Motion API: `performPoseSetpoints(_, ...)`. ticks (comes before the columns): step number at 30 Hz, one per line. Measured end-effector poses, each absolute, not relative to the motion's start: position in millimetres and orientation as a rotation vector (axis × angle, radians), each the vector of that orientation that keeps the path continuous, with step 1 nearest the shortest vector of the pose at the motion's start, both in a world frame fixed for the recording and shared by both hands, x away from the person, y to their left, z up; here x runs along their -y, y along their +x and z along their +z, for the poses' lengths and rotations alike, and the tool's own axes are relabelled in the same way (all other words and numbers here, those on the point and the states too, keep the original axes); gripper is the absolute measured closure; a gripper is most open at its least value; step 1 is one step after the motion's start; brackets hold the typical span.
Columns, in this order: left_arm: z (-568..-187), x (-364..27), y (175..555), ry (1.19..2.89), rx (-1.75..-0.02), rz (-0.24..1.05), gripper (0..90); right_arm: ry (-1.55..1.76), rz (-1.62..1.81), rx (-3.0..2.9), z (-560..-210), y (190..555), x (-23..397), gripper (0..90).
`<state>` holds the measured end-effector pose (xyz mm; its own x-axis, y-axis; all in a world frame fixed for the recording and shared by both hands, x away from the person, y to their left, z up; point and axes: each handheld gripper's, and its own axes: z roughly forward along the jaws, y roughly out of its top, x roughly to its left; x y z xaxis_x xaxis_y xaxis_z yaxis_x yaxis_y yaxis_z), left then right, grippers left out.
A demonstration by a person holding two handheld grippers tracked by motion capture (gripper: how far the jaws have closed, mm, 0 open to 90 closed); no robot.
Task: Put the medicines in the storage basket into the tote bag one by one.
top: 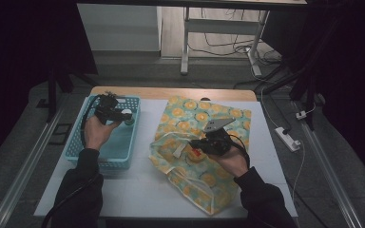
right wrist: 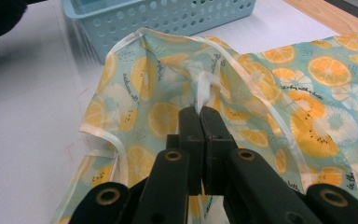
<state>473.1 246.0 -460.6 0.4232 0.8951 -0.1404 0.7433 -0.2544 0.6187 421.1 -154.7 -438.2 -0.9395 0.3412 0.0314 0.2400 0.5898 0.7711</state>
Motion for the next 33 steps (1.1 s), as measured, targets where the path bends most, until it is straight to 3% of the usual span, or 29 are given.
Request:
performPoseSetpoints(18,-447.4,-238.8,431.2,2.000,-1.293,0.338,49.8,0.493,1.257,-2.721,-443.5,420.6,150.2,89.4)
performPoseSetpoints(28,-450.3,-227.5,425.5,2.055,-1.284,0.362,49.9,0.385,1.044,-2.925,-479.6,413.2,122.3,86.4)
performPoseSetpoints(33,-440.9,-219.8,419.0,2.074,-1.256,0.407,49.9,0.374,1.033,-2.929,-482.3,408.6,116.4,89.5)
